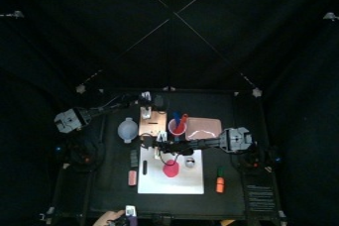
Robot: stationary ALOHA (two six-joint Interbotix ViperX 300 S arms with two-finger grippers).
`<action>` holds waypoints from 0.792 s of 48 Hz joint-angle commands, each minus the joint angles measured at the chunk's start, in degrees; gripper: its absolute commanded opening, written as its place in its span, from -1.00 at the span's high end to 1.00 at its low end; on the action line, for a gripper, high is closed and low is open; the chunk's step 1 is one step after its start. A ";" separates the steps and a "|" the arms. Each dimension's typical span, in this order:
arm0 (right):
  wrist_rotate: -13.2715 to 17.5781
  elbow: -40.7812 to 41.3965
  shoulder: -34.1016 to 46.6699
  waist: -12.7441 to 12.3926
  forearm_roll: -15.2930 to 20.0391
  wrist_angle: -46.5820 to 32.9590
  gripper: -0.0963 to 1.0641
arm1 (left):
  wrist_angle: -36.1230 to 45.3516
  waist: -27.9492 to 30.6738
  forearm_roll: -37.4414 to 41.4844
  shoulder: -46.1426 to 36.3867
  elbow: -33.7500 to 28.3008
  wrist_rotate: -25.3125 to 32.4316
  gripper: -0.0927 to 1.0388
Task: Get the cutter from the drawer then cut the dough then place the extra dough in the bowl
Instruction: Cut the dough
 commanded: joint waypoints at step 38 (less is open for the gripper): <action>0.79 0.26 -10.55 6.06 1.05 0.00 0.60 | -3.96 0.00 -3.78 -5.19 -1.32 -1.41 0.22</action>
